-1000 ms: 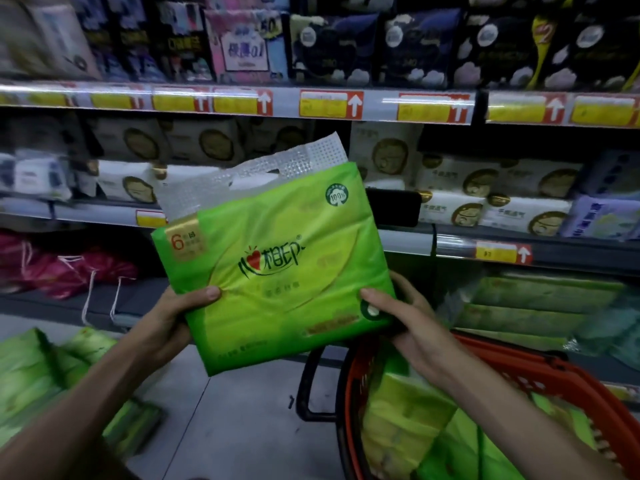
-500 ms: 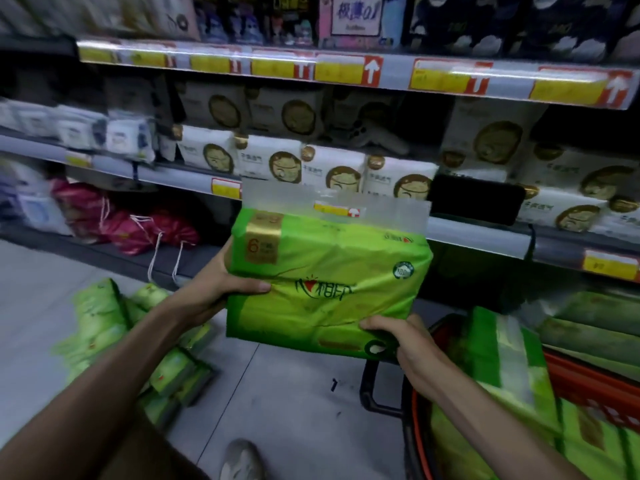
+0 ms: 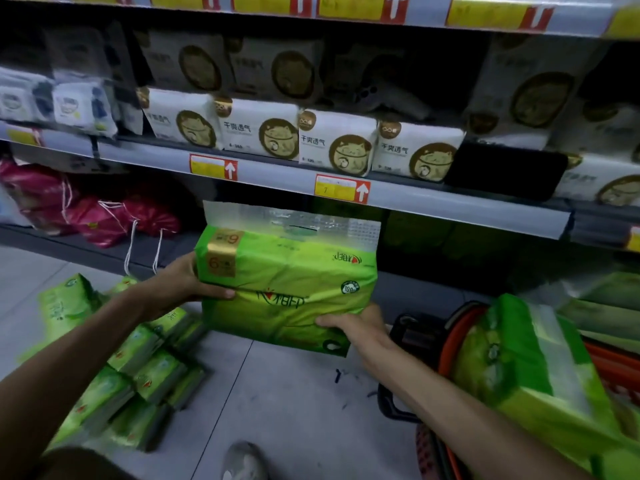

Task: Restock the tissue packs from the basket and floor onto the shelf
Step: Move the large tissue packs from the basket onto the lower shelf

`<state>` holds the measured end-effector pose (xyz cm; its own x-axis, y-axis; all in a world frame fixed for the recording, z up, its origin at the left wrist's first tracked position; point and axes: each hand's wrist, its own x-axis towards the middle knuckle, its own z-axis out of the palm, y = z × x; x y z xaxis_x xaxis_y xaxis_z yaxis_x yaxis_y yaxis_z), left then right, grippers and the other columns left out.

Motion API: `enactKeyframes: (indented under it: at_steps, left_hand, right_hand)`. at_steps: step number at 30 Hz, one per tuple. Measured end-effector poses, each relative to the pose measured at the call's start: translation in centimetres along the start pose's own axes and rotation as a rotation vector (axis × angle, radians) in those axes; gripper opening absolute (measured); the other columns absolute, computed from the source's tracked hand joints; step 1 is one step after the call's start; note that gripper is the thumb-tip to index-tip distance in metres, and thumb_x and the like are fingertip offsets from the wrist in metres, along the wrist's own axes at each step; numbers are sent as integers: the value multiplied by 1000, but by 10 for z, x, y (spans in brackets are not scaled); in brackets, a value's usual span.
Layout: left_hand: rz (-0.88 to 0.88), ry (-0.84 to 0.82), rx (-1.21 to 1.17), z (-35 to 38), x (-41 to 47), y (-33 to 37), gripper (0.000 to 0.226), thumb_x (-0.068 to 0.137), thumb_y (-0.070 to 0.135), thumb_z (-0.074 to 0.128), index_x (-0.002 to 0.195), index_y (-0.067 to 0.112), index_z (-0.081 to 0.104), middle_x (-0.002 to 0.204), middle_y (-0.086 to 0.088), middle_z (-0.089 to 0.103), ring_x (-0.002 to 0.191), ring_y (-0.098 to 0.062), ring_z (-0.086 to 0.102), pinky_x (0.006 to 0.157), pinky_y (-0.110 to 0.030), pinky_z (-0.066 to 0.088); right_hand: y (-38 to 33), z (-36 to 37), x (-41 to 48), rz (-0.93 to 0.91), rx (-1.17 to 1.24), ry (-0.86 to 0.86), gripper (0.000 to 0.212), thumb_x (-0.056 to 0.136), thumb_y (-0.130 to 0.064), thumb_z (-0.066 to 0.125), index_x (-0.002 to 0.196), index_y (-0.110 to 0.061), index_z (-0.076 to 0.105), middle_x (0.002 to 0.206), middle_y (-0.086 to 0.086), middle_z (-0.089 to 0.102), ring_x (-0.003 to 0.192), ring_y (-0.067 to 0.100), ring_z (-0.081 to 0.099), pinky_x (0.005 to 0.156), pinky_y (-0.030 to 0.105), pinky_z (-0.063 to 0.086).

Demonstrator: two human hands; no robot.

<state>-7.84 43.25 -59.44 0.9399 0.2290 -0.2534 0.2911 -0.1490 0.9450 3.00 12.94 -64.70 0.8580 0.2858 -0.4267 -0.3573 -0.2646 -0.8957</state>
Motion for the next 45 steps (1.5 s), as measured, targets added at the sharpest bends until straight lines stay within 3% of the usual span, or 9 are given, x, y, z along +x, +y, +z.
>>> enactKeyframes:
  at_steps: [4,14,22,26,30,34,39,43,45]
  left_hand:
    - [-58,-60,-11,-1,44,-21,93,48,19,102,132,10,65,125,-8,76,118,-26,72,89,-35,63]
    - [-5,-52,-110,30,155,-63,109,35,20,104,133,-2,61,124,-19,74,118,-39,70,96,-45,61]
    - [-4,-102,-191,51,186,-73,111,39,23,106,138,2,60,128,-18,73,117,-36,71,91,-52,62]
    - [-14,-91,-192,56,184,-79,97,50,22,100,138,8,60,127,-12,74,116,-32,72,89,-52,63]
    - [4,-55,-236,66,189,-88,76,68,3,92,137,5,59,125,-13,75,112,-30,74,78,-36,64]
    - [20,-63,-252,74,204,-94,69,77,-7,83,140,2,56,130,-16,72,118,-32,71,88,-38,63]
    - [-30,-102,-254,78,209,-117,104,47,29,106,136,3,60,128,-14,74,117,-31,72,88,-35,63]
    - [-50,-65,-237,77,211,-124,82,62,20,96,134,4,61,126,-13,75,119,-32,71,87,-33,63]
    - [-43,-26,-189,83,207,-119,88,51,36,103,127,10,67,117,-6,79,109,-24,75,80,-29,64]
  right_hand:
    - [1,5,35,78,-40,108,51,54,-10,100,99,-12,76,96,1,78,90,23,74,86,39,62]
    - [10,-1,105,260,42,339,51,59,-2,98,97,-9,64,104,11,72,91,27,67,79,35,57]
    - [11,-21,123,214,157,435,49,62,7,92,103,-6,70,94,6,72,64,12,61,43,14,41]
    - [11,-20,128,234,148,420,50,63,9,91,106,-5,69,102,9,73,85,23,67,64,23,49]
    - [6,-24,139,241,132,435,47,65,10,90,103,-6,67,100,10,71,86,24,65,63,24,51]
    - [6,-25,155,205,117,497,53,61,11,91,106,-5,69,108,11,75,100,29,70,92,41,59]
    - [14,-27,169,261,103,458,41,70,17,83,99,-5,63,102,10,68,91,22,61,84,30,54]
    - [27,-17,175,285,168,507,43,77,14,78,113,-3,64,103,9,68,89,23,62,81,31,54]
    - [35,-9,177,289,198,529,45,77,9,80,110,-10,57,104,6,64,92,22,59,83,29,51]
